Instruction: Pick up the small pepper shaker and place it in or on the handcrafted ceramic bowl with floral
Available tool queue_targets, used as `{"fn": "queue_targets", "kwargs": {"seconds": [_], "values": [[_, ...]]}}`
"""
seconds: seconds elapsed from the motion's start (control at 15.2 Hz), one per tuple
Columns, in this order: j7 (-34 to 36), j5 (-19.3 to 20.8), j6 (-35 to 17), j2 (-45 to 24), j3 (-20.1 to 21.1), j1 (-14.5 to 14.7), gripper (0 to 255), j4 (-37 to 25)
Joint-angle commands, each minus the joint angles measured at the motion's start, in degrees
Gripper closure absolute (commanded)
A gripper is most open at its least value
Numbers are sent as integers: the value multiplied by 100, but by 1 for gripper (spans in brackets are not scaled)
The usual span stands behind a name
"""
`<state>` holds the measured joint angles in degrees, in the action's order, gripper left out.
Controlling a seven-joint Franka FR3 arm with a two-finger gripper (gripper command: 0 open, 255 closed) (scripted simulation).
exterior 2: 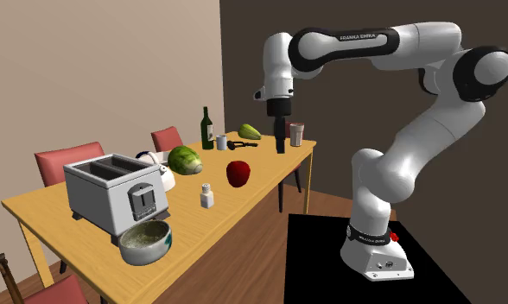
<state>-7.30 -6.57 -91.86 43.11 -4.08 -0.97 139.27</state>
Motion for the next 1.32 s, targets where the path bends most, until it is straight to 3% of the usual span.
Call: {"fn": "queue_targets", "kwargs": {"seconds": [0.0,0.66,1.25], "values": [[0,0,0,0,0,0,0,0],[170,-123,-1211,-2324,-130,-88,0,-893],[280,-347,-1709,-4424,-295,-192,0,-2277]]}}
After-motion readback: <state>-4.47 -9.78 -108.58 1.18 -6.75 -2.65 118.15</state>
